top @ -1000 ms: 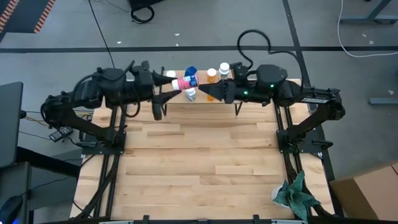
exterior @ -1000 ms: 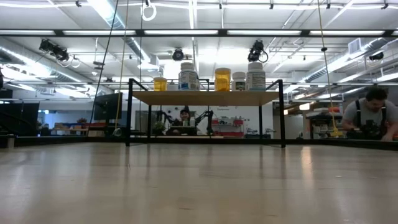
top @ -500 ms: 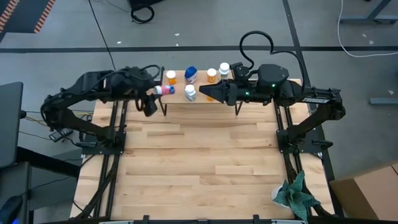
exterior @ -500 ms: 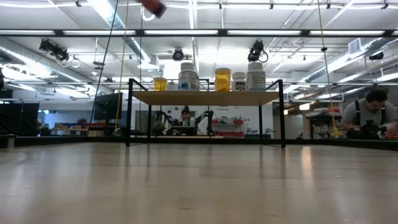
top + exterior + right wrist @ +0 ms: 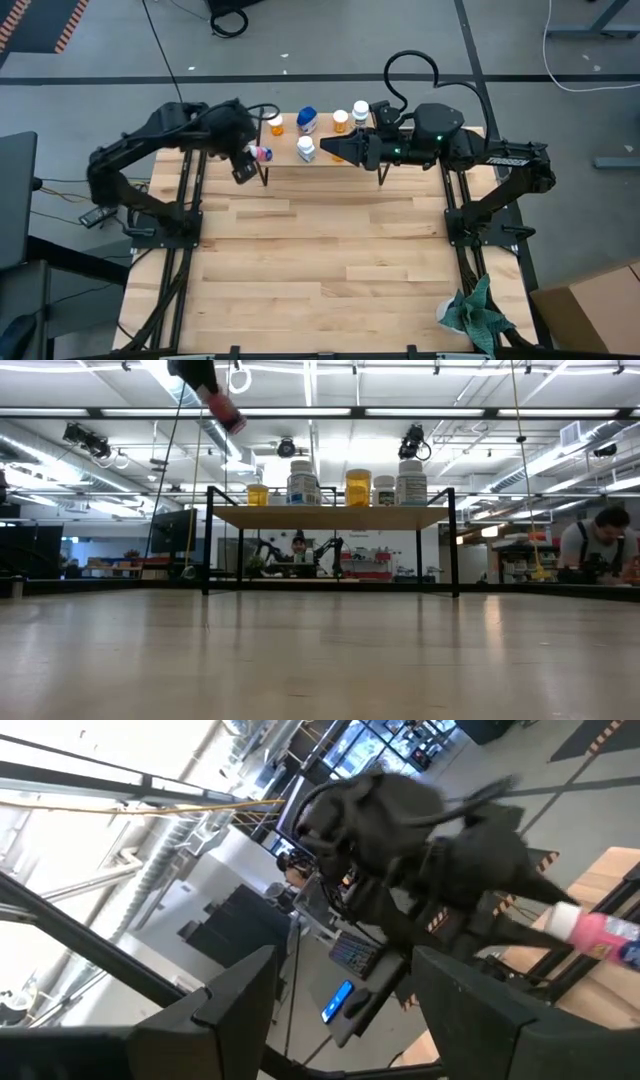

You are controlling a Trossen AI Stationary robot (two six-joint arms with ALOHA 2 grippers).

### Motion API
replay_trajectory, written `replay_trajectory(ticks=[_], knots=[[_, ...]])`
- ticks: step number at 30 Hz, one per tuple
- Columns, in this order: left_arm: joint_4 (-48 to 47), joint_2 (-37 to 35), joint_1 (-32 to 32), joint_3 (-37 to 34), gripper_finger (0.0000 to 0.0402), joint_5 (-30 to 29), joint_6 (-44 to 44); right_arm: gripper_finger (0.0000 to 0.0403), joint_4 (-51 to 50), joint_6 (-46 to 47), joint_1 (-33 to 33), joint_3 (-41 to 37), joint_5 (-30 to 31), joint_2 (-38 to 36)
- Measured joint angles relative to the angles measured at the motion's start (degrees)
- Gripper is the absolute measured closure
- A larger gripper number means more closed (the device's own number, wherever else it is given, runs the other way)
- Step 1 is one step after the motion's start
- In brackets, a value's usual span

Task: Pick and place medicine bottles onto shelf by color
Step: Put the pink medicine bottle on the shelf

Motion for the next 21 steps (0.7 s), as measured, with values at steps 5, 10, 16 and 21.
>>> replay_trajectory(ticks=[5,10,16,21], knots=[[-8.3,7.6,3.0,9.3,0.0215,0.2,4.4,0.0162,-0.4,-0.1,0.4,0.0,-0.3,0.0],[-8.7,14.4,5.4,19.4,0.0218,0.4,7.8,0.0162,-0.4,-0.4,0.3,0.0,-0.7,0.0],[-8.4,20.4,7.8,23.2,0.0210,0.4,11.8,0.0162,-0.4,-0.3,0.3,0.0,-0.8,0.0],[-8.4,22.8,9.2,23.3,0.0216,0.5,15.5,0.0162,-0.4,-1.0,0.3,0.0,-0.8,0.0]])
